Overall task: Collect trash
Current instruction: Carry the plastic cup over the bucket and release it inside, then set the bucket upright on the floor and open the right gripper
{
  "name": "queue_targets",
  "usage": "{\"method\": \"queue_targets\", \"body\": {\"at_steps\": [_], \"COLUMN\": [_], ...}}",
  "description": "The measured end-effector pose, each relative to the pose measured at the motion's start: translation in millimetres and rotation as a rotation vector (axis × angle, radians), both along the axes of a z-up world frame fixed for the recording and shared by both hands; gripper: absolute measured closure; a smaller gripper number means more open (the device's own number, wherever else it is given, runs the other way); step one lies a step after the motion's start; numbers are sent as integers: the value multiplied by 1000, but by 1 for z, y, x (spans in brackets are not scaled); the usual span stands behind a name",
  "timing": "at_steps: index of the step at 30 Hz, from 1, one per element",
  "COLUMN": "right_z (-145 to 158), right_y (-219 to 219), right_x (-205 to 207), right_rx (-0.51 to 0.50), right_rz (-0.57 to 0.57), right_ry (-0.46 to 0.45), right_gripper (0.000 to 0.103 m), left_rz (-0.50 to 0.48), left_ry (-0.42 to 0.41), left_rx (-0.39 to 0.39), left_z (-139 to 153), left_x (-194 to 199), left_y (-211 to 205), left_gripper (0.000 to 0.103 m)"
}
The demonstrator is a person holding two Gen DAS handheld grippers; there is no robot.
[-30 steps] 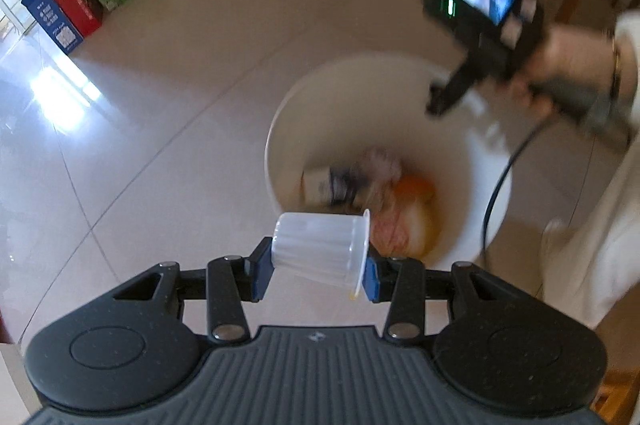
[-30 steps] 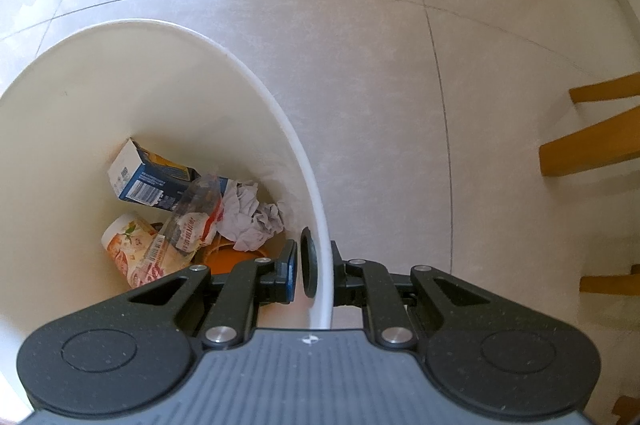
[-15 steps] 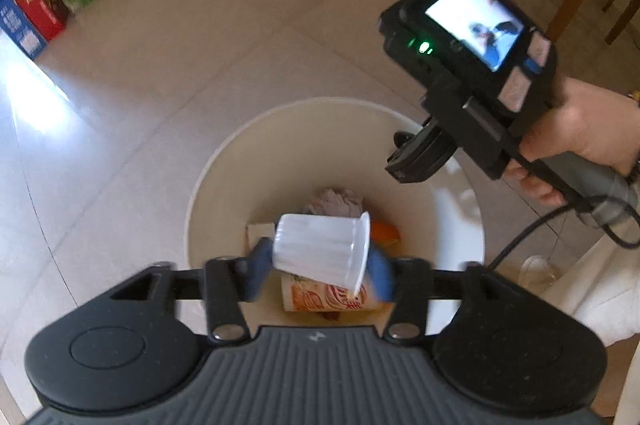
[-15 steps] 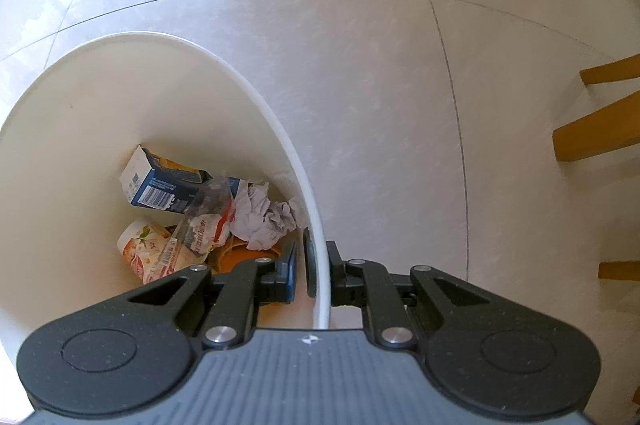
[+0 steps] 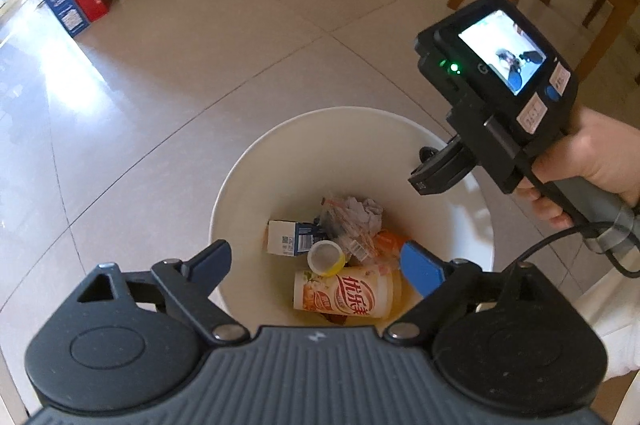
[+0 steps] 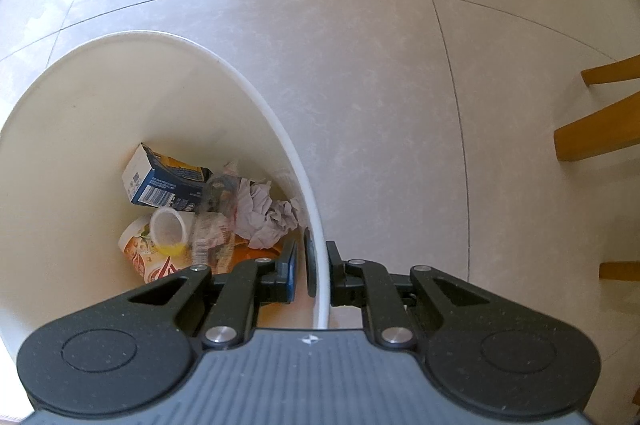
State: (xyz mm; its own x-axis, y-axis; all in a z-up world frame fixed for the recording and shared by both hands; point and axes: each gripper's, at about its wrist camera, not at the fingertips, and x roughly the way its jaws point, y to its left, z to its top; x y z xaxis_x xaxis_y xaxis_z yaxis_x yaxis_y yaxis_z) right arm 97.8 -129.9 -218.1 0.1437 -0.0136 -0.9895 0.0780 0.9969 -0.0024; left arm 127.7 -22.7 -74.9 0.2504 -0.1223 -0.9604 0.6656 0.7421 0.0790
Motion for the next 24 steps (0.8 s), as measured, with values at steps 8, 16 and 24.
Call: {"method": "queue_targets", "body": {"at_steps": [8, 16, 24], "right_z": [0, 1, 10], "right_y": [0, 0, -2], "right_x": [0, -3, -16], "right_rx": [-2, 0, 27], "right_rz": [-3, 7, -2], "right_ry": [-3, -5, 1], "right_gripper": [87, 87, 81], "left_rz": [123, 325, 489], "left_ry": [-113, -64, 12], "left_rx": [58, 130, 155], "left_z": [3, -9, -18], "left_x": [-12, -14, -28], "left_y": [6, 23, 52], "left_gripper": [7, 7, 7]}}
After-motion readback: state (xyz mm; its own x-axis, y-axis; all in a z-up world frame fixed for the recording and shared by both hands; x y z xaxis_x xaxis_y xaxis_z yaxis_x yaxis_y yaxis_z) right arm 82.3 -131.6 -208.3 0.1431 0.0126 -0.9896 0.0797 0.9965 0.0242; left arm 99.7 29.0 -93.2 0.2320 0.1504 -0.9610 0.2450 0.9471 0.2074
